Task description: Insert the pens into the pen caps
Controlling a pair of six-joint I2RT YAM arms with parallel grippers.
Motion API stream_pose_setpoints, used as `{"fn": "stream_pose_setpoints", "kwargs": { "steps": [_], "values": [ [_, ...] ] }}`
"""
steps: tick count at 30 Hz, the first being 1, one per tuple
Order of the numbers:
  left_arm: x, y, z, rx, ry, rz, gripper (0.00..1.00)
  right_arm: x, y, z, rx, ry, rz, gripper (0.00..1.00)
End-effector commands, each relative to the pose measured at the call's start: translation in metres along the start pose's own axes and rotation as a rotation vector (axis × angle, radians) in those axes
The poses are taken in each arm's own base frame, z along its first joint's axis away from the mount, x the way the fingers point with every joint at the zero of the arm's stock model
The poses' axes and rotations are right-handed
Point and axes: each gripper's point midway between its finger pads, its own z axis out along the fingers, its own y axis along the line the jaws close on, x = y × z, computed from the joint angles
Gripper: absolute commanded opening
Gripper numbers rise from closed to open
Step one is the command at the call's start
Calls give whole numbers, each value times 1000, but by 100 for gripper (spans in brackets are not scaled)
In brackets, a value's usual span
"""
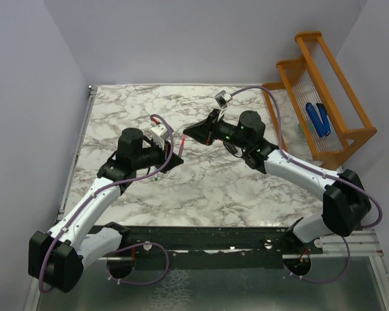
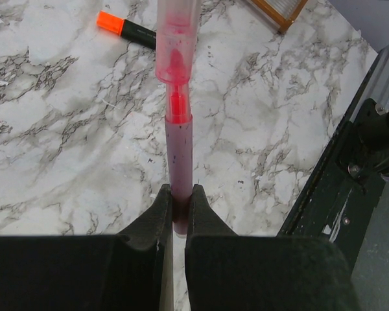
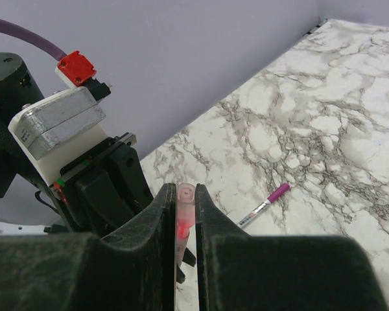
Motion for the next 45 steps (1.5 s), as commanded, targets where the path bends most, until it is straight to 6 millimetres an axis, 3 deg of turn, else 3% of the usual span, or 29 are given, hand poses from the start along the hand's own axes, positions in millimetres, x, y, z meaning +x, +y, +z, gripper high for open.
{"fn": "stream_pose_setpoints", "kwargs": {
  "steps": [1, 10, 21, 45],
  "values": [
    [-14, 0, -4, -17, -51, 51, 0, 19, 5, 4, -55, 72, 20, 1],
    [-27, 6, -7, -65, -79, 78, 0, 55, 11, 7, -127, 245, 64, 0],
    [-68, 11, -12, -122, -166, 148, 0, 86, 21, 1, -137, 338, 77, 0],
    [-102, 7, -17, -131, -239, 213, 0, 142, 35, -5, -180, 448, 140, 0]
  ]
}}
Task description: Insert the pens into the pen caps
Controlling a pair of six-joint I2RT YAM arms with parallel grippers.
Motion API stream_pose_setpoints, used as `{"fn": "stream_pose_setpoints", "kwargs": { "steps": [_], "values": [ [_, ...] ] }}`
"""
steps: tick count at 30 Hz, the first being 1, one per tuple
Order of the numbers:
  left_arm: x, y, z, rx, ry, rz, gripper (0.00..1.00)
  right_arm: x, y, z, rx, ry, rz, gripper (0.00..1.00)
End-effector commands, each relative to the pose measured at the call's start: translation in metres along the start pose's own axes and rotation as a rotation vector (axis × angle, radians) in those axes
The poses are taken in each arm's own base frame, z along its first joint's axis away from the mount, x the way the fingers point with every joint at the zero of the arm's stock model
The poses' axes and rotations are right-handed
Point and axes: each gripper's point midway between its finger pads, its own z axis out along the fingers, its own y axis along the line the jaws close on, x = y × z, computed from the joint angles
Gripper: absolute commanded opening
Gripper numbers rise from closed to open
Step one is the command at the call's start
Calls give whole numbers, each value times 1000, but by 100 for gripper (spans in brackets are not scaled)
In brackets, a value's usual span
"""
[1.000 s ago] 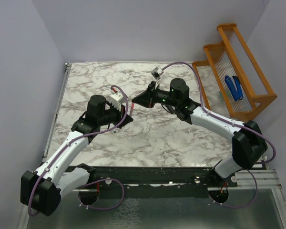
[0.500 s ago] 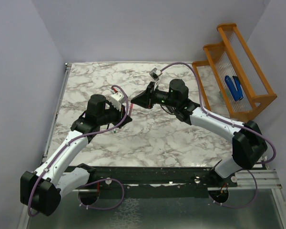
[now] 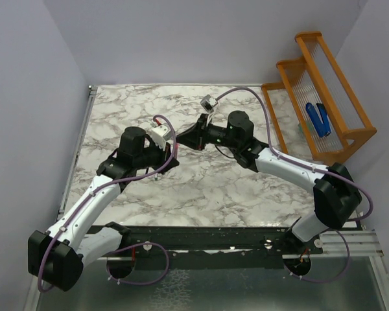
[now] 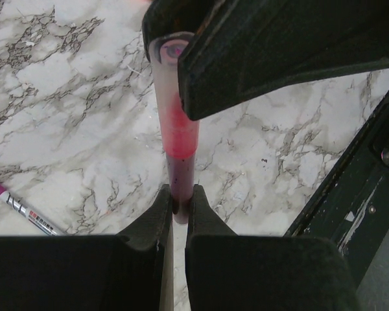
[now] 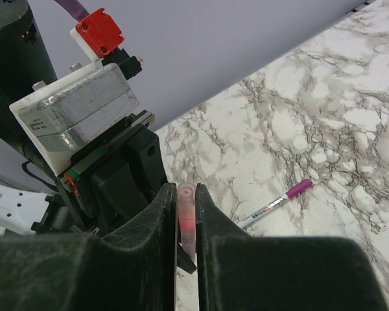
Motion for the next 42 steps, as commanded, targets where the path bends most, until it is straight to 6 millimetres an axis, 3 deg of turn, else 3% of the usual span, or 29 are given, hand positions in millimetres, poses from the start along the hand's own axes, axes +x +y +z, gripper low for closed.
{"fn": "stream_pose_setpoints", "kwargs": {
  "steps": [1, 25, 42],
  "values": [
    [-112, -7, -19, -27, -339, 192, 0, 112, 25, -9, -89, 329, 187, 0],
    [-131, -6, -39, -95, -385, 255, 0, 136, 23, -18, -66, 380, 190, 1],
    [-161, -9, -66, -163, -541, 298, 0, 165, 18, -18, -83, 445, 239, 0]
  ]
}}
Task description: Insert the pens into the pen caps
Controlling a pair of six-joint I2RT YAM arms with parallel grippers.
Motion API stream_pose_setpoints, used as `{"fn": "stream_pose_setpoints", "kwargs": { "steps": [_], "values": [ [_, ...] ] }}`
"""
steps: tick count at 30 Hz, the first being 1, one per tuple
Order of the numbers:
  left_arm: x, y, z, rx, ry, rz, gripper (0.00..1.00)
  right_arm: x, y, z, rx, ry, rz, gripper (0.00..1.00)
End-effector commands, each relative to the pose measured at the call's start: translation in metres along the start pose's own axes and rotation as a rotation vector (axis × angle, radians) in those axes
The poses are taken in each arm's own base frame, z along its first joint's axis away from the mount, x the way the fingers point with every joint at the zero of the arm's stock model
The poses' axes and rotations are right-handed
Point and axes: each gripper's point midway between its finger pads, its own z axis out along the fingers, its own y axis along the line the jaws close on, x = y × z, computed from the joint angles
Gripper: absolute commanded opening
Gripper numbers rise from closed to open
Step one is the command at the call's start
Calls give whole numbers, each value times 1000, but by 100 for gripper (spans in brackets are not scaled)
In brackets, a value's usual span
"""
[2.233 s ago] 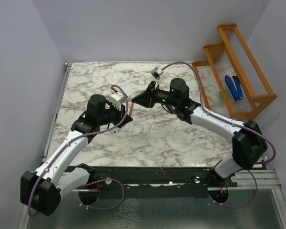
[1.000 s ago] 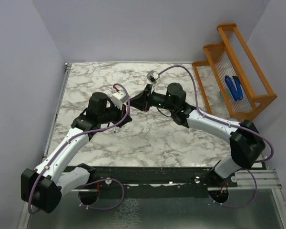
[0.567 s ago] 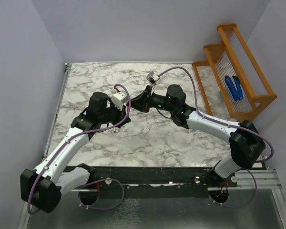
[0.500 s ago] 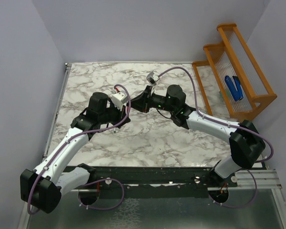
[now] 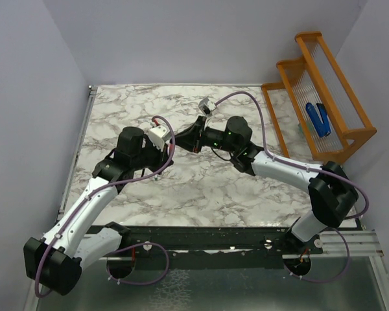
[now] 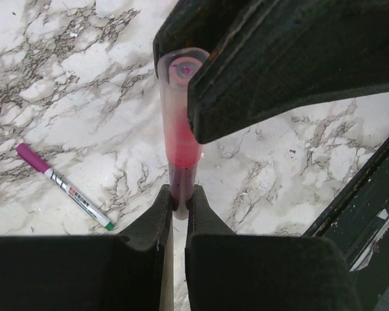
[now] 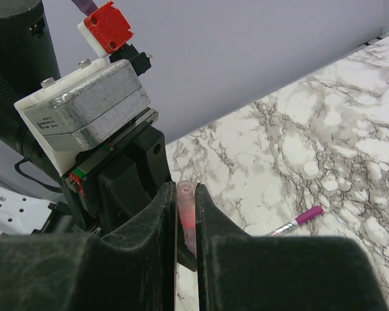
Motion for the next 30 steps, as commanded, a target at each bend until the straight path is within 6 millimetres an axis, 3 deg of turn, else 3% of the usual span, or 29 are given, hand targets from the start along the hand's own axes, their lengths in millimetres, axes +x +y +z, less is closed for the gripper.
{"fn": "stream_pose_setpoints", "kwargs": {
  "steps": [1, 30],
  "values": [
    [-160, -5, -59, -85, -589, 205, 0, 156, 16, -35, -40, 489, 301, 1],
    [-206, -20, -119, -142, -842, 294, 0, 204, 21, -36, -69, 617, 374, 0]
  ]
}}
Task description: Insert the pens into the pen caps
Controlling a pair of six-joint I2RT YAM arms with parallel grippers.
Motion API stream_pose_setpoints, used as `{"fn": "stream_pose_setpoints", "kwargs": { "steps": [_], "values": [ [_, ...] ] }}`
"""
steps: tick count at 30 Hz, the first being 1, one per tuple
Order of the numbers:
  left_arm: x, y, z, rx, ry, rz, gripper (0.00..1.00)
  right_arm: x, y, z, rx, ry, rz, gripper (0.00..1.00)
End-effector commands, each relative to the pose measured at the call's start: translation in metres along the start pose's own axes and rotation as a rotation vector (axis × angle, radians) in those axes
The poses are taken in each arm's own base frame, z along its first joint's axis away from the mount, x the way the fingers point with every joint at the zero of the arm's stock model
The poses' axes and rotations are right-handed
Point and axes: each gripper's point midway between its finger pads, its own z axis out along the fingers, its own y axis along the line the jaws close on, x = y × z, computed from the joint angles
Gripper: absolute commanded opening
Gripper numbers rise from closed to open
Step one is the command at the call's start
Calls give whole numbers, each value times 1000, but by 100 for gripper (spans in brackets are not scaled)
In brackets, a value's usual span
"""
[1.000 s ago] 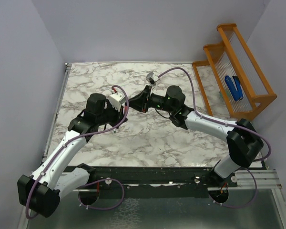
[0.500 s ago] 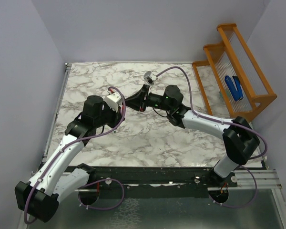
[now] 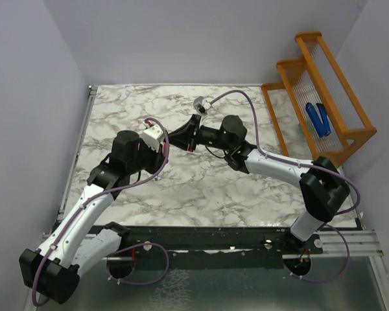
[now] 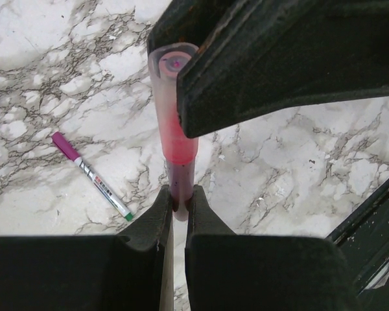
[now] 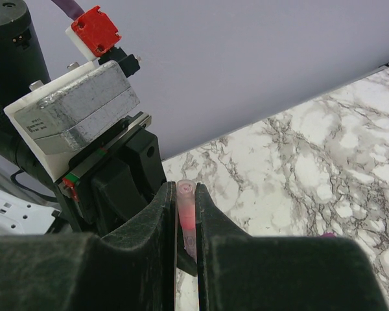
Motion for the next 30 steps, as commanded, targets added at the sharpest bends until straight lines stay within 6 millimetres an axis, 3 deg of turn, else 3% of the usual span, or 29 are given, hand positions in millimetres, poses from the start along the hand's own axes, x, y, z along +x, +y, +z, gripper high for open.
{"fn": "stream_pose_setpoints", "kwargs": {
  "steps": [1, 10, 21, 25, 30],
  "values": [
    [-208, -18, -97, -59, -804, 257, 0, 199, 22, -57, -5, 623, 405, 0],
    [-219, -13, -116, -127, -851, 294, 0, 213, 22, -61, -6, 664, 440, 0],
    [-212, -12, -109, -119, -841, 283, 0, 215, 20, -61, 8, 672, 437, 0],
    [-192, -12, -90, -88, -767, 267, 0, 197, 3, -55, 123, 603, 374, 0],
    [-152, -15, -62, -21, -634, 228, 0, 143, -24, -44, 305, 408, 258, 1]
  ]
}}
